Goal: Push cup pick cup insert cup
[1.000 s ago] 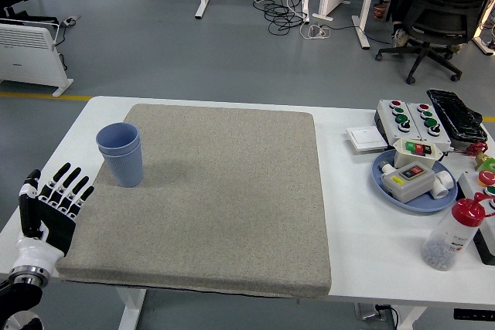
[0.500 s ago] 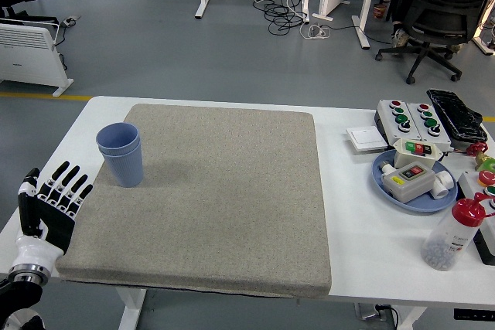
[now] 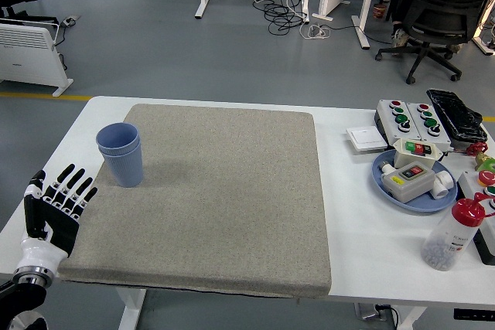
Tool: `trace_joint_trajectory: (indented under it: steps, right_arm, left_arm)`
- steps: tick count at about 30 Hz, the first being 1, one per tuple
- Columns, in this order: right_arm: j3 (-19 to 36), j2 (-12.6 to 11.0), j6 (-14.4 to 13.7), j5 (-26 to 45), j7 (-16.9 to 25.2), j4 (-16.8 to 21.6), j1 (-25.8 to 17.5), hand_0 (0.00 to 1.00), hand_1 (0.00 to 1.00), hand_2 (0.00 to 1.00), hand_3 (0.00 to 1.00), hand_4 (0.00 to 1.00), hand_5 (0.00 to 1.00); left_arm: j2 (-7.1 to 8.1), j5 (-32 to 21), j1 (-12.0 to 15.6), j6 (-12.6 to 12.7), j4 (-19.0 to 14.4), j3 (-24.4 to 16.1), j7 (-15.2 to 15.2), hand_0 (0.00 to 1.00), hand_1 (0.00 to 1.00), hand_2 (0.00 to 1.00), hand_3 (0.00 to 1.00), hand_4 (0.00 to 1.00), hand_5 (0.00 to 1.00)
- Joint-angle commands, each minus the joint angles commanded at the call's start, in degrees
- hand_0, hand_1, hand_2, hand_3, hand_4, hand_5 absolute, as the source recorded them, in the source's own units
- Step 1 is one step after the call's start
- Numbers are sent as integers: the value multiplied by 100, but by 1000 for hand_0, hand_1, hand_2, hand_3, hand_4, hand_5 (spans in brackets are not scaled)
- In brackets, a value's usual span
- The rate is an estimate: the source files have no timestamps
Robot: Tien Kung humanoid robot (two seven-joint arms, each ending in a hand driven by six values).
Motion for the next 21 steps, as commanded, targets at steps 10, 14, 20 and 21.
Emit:
trace_joint_trajectory:
  steps: [10,14,20,21]
  right_arm:
    - [103,2,14,-221,-69,12,-31,688,608,640,572,97,487]
    - [118,1,12,-246,-77,15,-32,688,608,640,572,97,487]
    - [168,-1,13,-345,-108,21,-51,688,608,642,572,97,487]
    - [183,2,18,-383,-119,24,-60,688,608,642,572,97,487]
  left_arm:
    - [0,6,110,18,4,-65,-22,810,814,829,781,617,998]
    - [7,4,138,25,9,-61,-24,809,813,829,782,618,998]
    - [31,12,180,33,6,-68,-34,806,812,828,781,618,998]
    - [34,13,193,37,6,-62,-38,806,812,828,781,618,998]
